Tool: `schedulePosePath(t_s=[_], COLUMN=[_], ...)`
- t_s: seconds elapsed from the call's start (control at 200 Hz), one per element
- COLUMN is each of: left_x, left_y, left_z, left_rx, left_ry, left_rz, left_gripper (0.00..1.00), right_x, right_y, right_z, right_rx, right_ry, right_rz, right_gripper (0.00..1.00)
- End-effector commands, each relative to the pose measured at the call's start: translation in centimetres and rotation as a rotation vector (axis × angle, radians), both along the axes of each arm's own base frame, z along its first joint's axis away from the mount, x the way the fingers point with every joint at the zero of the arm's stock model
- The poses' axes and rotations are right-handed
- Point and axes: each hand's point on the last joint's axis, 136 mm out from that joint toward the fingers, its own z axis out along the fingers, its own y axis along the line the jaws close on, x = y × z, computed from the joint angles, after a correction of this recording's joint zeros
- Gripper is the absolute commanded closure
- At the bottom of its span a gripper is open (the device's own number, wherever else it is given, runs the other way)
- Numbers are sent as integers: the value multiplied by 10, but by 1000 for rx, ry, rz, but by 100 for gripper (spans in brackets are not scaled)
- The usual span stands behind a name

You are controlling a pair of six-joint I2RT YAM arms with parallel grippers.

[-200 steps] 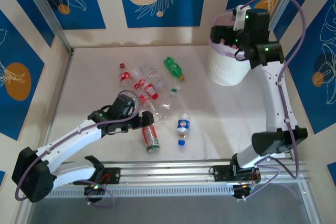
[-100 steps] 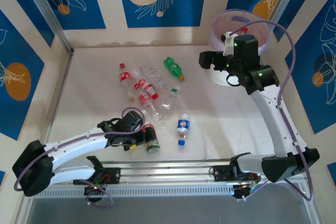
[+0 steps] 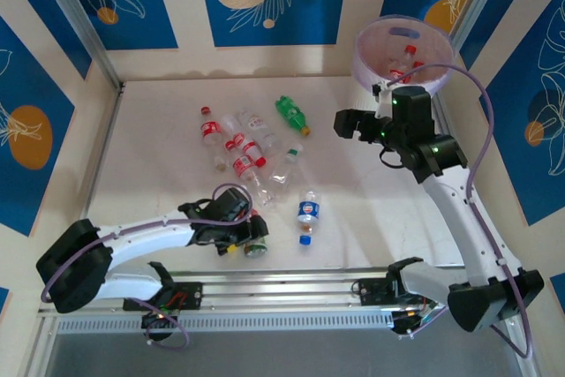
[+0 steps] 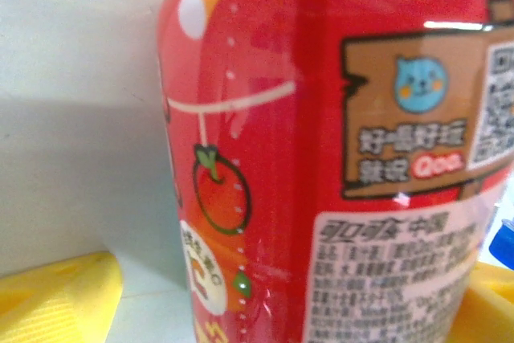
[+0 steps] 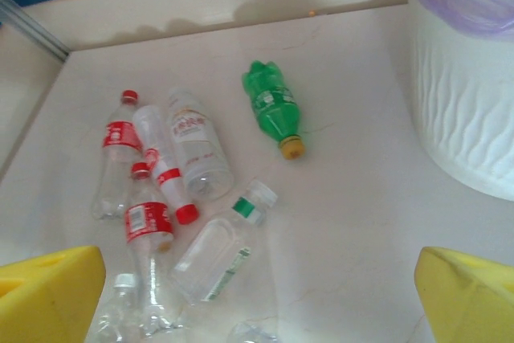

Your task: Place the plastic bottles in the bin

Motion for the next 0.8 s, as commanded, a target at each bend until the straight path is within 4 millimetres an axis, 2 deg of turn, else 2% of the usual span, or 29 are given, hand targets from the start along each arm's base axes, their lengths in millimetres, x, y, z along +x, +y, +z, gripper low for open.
schedulePosePath(t_s=[0.0,0.165,0.41,0.58,0.67,0.795], left_x=[-7,-6,-1,8,19,35], left_y=[-4,-4,-7,-4,0,1], left_z=[-5,-5,6,31,50,78], left_rx=[-26,-22,-37,-24,-13,-26], left_ry=[22,19,-20,-113,-195,-314], left_rz=[-4,-5,-25,-72,-91,-133], left_gripper=[15,31,36,41,48,49], right_x=[-6,-6,-9,-17,-26,-42], right_y=[6,2,2,8,21,42], right_z=[20,13,-1,-9,-11,-14], right_rx=[95,104,104,130,154,228], right_ry=[-48,-25,17,55,49,57], right_rz=[34,20,18,50,109,200], right_gripper=[1,1,1,1,1,1])
